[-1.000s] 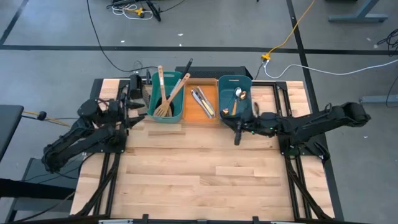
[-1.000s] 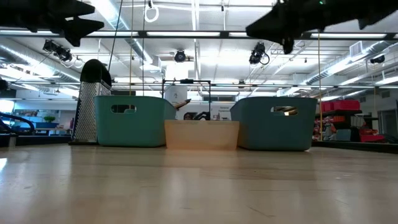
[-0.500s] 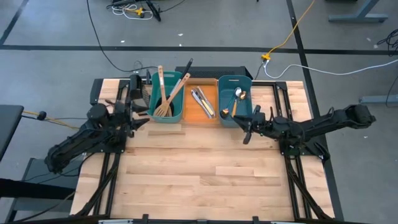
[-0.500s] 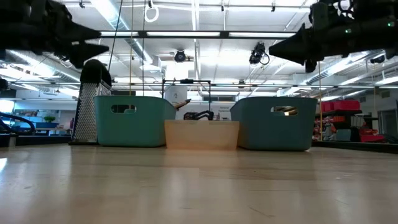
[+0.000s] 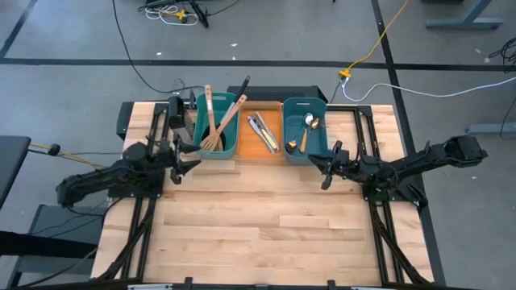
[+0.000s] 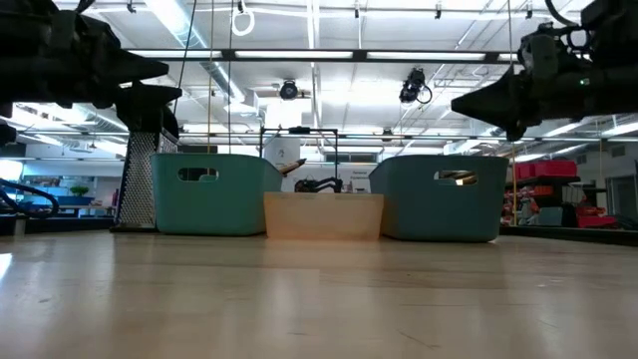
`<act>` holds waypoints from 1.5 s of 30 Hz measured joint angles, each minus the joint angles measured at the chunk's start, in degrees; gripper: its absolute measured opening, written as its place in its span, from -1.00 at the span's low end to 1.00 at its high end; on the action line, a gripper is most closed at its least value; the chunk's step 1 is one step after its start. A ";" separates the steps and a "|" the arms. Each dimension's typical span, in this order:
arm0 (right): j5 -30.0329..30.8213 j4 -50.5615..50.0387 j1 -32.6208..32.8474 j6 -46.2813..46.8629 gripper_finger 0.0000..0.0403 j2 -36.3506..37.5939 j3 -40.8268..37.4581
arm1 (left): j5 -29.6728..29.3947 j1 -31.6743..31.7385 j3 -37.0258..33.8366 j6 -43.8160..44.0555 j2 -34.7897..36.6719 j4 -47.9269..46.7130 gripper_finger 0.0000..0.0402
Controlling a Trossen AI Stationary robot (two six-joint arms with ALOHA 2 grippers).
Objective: Pick & Place Kitchen Items
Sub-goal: Return to Home Position
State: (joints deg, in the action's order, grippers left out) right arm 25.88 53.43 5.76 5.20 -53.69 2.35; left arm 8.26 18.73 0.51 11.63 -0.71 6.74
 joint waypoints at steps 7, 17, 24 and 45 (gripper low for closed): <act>-4.42 1.44 0.02 -1.12 -0.82 -0.23 -1.51 | -12.23 -12.75 0.00 -3.40 -0.01 -1.19 0.29; -7.40 1.44 0.02 -6.26 -0.82 -0.22 -1.51 | -25.27 -24.63 0.00 -9.28 -2.64 -3.17 0.29; -7.44 -3.93 0.02 -5.61 -0.82 -0.22 -1.47 | -25.87 -25.16 0.00 -9.38 -3.04 -3.34 0.29; -2.60 3.66 0.52 -12.48 -0.82 6.13 -1.45 | -24.99 -25.14 -0.05 -9.35 -3.04 -3.94 0.29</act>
State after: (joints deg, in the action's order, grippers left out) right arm 23.28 57.10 6.28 -7.28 -47.56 0.91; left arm -16.73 -6.42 0.47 2.28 -3.75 2.80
